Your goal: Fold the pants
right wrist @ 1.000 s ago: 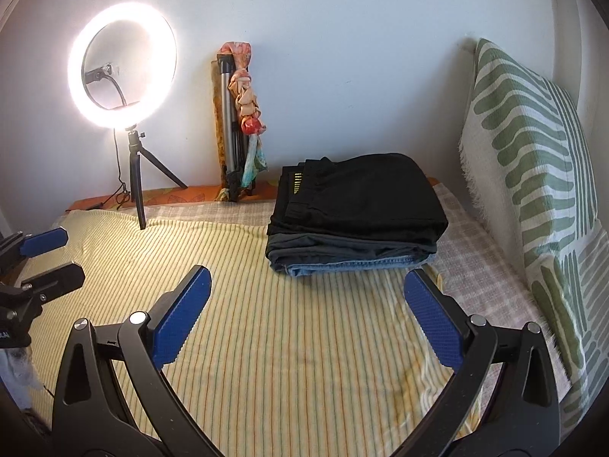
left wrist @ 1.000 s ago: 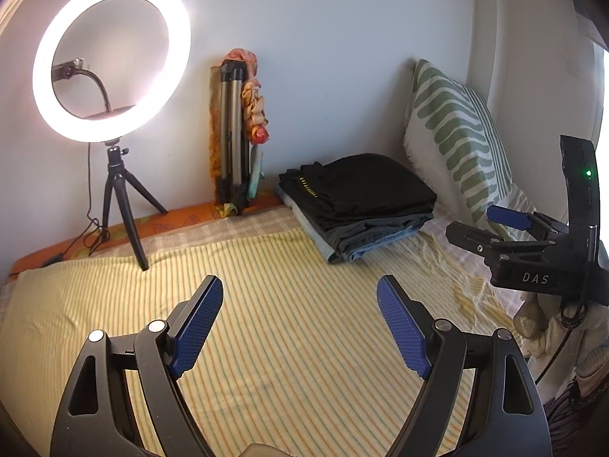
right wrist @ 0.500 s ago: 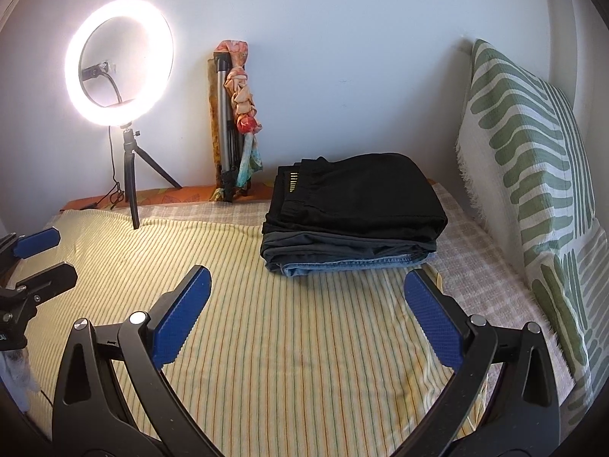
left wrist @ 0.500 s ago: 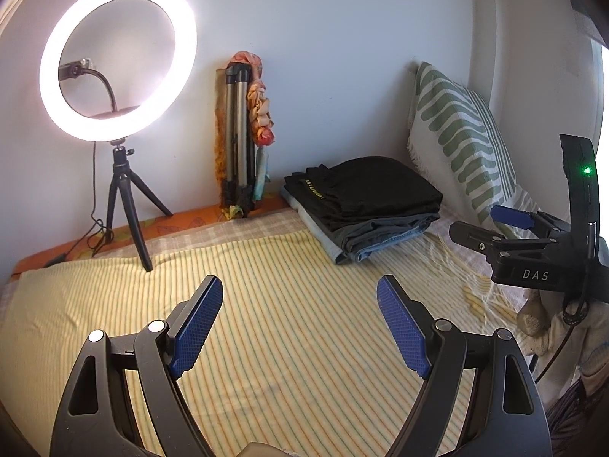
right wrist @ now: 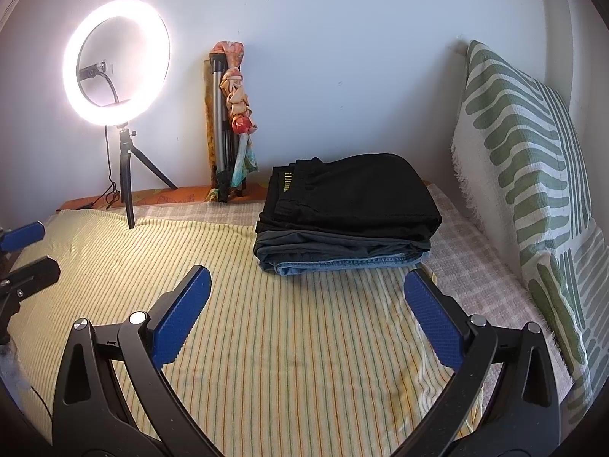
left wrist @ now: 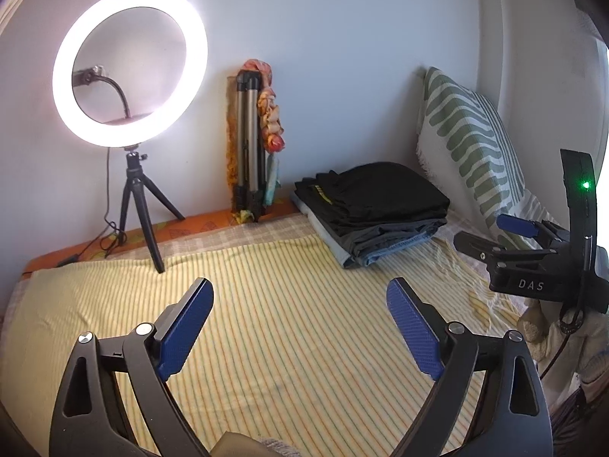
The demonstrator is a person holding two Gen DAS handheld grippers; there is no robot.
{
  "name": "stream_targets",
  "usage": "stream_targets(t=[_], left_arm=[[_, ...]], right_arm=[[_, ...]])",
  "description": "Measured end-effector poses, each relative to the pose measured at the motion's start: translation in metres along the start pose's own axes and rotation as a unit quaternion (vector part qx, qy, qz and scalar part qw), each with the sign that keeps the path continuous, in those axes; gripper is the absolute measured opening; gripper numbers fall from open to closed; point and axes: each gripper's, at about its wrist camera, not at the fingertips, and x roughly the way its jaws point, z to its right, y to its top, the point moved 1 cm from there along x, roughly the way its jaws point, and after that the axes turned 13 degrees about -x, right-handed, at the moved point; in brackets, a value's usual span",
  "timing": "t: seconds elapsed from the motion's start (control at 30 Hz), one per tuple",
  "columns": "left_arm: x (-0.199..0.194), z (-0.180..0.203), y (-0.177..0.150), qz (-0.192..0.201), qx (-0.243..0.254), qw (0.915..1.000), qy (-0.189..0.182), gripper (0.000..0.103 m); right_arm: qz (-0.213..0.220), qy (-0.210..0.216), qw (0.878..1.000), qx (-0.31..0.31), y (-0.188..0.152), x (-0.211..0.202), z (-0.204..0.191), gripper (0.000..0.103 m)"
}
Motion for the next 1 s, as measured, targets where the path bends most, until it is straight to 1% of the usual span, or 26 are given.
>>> stream_targets(t=[0.03,0.1,0.17,0.23,0.67,1.0], left_arm=[[-0.0015,-0.0002,0.0003,0.006,0.002,1.0000,0.002,0.094],[-0.0042,-0.0003,0.0015,0.019,0.004,0.9997,0.014,0.103],[-0.0058,-0.0006,0.0030,0.022,0.003,0.9996,0.018,0.103],[-0.0068,0.0001,0.0033,0.017,0.002,0.9998,0.008,0.103],[-0.0051,0.0038,0.0032,0.007,0.001,1.0000,-0.001,0.103],[-0.0074,0.0005,0.0047,0.010,-0.004,0.9999,-0.001,0.103]], right_arm=[[-0.001,0.001,1.000,0.000,-0.0014,-0.0001,-0.0005,0.103],[-0.004,0.001,1.000,-0.002,-0.0030,0.0008,-0.0022,0.103],[-0.005,0.001,1.000,-0.005,-0.0037,0.0011,-0.0034,0.103],[-0.004,0.000,1.000,-0.004,-0.0038,0.0003,-0.0040,0.103],[-0.006,-0.001,1.000,-0.003,-0.0035,0.0013,-0.0041,0.103],[-0.006,-0.001,1.000,0.000,-0.0038,0.0019,-0.0038,0.103]])
